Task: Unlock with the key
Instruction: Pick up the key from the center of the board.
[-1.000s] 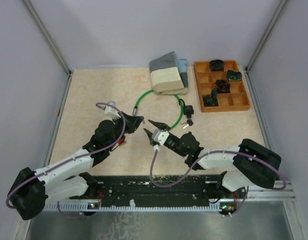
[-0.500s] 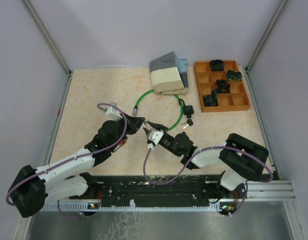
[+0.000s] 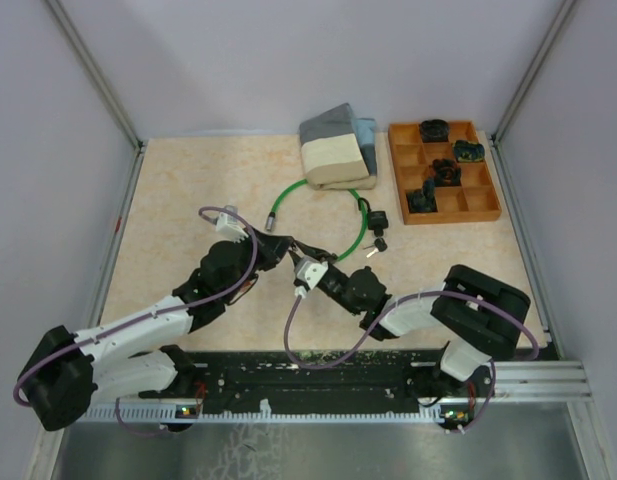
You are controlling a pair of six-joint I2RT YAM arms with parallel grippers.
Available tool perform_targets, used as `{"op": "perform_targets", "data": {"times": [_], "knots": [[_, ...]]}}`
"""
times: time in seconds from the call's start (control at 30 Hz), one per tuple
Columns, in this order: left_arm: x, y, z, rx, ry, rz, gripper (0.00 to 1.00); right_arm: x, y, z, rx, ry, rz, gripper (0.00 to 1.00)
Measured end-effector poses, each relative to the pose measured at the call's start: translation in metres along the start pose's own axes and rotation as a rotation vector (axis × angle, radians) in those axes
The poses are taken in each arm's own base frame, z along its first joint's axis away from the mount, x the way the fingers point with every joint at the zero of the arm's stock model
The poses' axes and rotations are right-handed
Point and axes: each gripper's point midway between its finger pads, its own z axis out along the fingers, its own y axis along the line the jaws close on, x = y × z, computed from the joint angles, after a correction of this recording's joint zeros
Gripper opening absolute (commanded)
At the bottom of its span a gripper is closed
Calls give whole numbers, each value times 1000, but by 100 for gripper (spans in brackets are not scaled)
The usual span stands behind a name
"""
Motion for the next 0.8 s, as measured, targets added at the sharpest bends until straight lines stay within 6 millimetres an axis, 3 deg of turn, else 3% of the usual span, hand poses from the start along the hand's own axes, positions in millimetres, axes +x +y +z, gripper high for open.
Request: {"op": "perform_targets", "data": {"times": [0.2,0.4,0.7,0.8], "knots": [[2,-1,0,1,3,-2,0,7,-1,0,18,23,-3,18],[1,-2,0,1,0,-11,2,7,-5,-1,41,24,11,0],[0,-7,-1,8,3,-22,35,1,-7,-4,63,2,99,0],[-2,-11,-3,19,0,-28,39,-5,-6,-8,53,-17,139,0]]}}
